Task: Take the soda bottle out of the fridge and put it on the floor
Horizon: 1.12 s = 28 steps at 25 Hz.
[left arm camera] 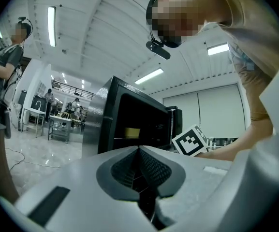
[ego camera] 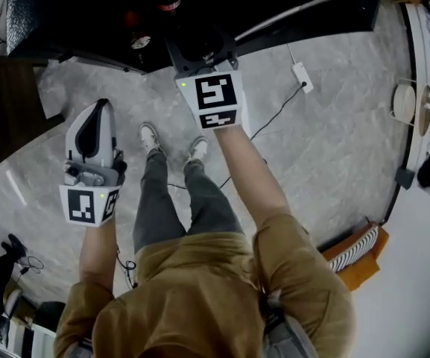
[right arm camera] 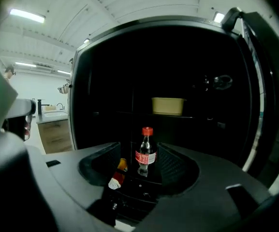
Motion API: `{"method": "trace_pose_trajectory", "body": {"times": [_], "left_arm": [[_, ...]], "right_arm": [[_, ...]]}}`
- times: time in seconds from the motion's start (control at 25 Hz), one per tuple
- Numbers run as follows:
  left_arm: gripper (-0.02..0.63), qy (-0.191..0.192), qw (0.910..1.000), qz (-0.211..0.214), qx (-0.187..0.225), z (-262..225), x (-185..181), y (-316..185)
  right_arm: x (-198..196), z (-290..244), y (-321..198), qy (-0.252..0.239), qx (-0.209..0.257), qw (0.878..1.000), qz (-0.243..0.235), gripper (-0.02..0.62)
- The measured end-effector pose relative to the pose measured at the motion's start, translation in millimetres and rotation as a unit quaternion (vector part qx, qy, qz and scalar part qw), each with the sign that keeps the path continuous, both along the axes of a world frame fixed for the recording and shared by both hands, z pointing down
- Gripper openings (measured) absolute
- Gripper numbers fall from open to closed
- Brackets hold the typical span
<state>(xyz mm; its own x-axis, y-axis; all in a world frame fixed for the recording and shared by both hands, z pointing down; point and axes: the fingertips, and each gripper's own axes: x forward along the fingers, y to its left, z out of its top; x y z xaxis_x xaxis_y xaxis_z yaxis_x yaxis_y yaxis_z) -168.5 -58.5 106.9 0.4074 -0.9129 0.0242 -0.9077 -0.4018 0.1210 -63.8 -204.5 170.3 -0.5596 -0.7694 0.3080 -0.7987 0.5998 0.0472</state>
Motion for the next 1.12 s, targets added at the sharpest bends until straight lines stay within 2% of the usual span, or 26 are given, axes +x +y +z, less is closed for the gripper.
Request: {"method": "trace_pose_trajectory", "body": {"times": [0.32,0.76,1.12], "left_arm": [[0.002,0.007,0.9999,-0.004,-0.009,37.4,-3.1,-18.4],[0.002,0.009,0.9998,-0.001,-0.015,45.2,-1.4,-28.0],[0.002,0.01,0.9996,0.003,-0.028,59.7,-8.7,-25.1]], "right_arm": [[-17.5,38.1,-38.8,0.004,0.002,1.0,-0.005,0.236],[-26.9,55.1,-72.6,0.001,-0.004,1.0,0.0,0.293],[-40.7,71.2,-88.9,0.01,-0.005,1.0,-0.002,0.298]]}}
